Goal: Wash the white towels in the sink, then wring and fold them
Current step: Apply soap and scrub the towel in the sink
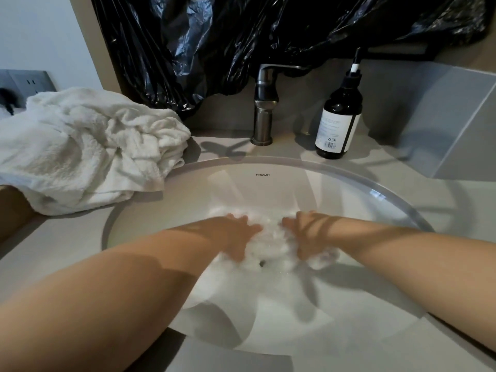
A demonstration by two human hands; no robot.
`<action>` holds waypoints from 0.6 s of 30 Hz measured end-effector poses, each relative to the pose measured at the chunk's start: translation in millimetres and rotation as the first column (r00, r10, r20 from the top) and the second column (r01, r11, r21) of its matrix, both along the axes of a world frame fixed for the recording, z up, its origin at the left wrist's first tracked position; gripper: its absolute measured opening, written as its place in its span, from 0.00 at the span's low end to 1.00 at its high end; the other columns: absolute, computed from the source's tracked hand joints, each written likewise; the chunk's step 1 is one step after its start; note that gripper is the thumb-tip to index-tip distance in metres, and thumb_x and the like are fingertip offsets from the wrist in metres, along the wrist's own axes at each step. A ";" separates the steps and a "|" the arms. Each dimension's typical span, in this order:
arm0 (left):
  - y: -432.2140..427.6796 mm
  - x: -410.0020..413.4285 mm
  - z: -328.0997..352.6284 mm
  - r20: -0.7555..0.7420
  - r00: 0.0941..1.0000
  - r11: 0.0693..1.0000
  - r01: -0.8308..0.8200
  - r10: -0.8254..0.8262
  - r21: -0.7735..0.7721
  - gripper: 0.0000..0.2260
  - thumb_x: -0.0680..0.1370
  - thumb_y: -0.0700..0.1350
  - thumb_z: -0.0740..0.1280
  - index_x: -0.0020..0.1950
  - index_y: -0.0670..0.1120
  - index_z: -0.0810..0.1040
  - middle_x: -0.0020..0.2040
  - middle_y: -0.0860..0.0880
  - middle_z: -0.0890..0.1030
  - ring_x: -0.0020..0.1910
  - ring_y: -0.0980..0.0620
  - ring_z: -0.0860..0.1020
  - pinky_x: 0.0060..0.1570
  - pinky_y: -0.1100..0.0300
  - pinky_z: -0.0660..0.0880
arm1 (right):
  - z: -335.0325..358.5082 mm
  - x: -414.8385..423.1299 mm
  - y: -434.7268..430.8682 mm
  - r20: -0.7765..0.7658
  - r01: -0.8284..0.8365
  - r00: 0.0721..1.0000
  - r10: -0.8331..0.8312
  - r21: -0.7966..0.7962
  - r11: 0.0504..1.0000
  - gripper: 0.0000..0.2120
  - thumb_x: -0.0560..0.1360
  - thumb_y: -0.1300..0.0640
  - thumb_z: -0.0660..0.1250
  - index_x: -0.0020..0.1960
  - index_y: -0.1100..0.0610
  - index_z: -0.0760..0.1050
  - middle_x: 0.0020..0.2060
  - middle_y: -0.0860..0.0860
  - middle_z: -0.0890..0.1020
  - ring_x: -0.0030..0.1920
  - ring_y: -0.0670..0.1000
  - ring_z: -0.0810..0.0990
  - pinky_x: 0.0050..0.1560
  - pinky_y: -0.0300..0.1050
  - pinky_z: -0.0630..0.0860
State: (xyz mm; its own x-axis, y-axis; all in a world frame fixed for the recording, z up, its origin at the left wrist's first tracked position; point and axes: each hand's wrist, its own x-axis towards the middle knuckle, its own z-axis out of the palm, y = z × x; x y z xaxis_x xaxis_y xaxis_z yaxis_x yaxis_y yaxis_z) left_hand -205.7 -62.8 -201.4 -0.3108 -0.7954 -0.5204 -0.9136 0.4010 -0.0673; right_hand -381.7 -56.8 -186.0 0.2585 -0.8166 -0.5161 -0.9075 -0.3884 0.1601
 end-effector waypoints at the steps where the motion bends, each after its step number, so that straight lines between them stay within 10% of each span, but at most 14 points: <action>1: -4.7 4.0 6.4 -0.167 0.973 0.986 -0.145 0.157 0.080 0.36 0.75 0.44 0.70 0.79 0.56 0.55 0.73 0.47 0.64 0.62 0.44 0.73 0.44 0.57 0.78 | 2.7 -6.5 -6.1 0.102 0.101 0.989 -0.108 0.071 0.992 0.15 0.66 0.60 0.70 0.52 0.53 0.73 0.49 0.47 0.79 0.39 0.46 0.77 0.30 0.31 0.68; 6: -21.6 24.4 34.7 -0.639 0.505 0.791 -0.538 0.580 0.292 0.07 0.73 0.42 0.66 0.48 0.42 0.80 0.46 0.44 0.78 0.42 0.45 0.75 0.43 0.57 0.74 | 41.6 -18.4 -10.5 0.590 0.466 0.487 -0.644 0.449 0.763 0.13 0.59 0.52 0.65 0.42 0.56 0.75 0.38 0.52 0.79 0.35 0.50 0.79 0.32 0.37 0.76; 9: -26.3 27.0 41.8 -0.749 0.063 0.584 -0.670 0.660 0.458 0.13 0.81 0.41 0.59 0.44 0.42 0.82 0.52 0.46 0.80 0.51 0.43 0.77 0.52 0.56 0.76 | 57.4 -7.9 3.1 0.701 0.486 0.330 -0.632 0.448 0.750 0.11 0.54 0.60 0.60 0.36 0.62 0.68 0.33 0.56 0.70 0.29 0.53 0.69 0.27 0.35 0.65; 11: -27.6 21.9 42.4 -0.713 -0.076 0.515 -0.640 0.697 0.571 0.15 0.79 0.44 0.58 0.40 0.44 0.82 0.49 0.42 0.81 0.52 0.42 0.77 0.58 0.53 0.74 | 61.5 1.1 4.7 0.819 0.529 0.227 -0.527 0.351 0.773 0.18 0.55 0.57 0.65 0.44 0.60 0.72 0.35 0.54 0.72 0.31 0.53 0.71 0.28 0.35 0.65; 15: -17.3 -1.4 37.5 -0.705 0.140 0.663 -0.503 0.695 0.554 0.17 0.69 0.50 0.65 0.52 0.42 0.82 0.48 0.41 0.77 0.51 0.43 0.76 0.65 0.45 0.72 | 55.9 24.3 9.1 0.902 0.555 0.348 -0.257 0.023 0.832 0.10 0.74 0.52 0.67 0.52 0.51 0.70 0.43 0.50 0.75 0.44 0.52 0.74 0.44 0.41 0.69; 18: -11.4 -6.8 46.6 -0.688 0.223 0.694 -0.470 0.691 0.545 0.11 0.81 0.49 0.60 0.55 0.44 0.77 0.53 0.44 0.76 0.54 0.44 0.75 0.55 0.54 0.72 | 52.5 16.8 5.3 0.886 0.571 0.354 -0.299 0.048 0.820 0.08 0.75 0.53 0.66 0.51 0.55 0.73 0.47 0.51 0.78 0.46 0.53 0.75 0.42 0.41 0.69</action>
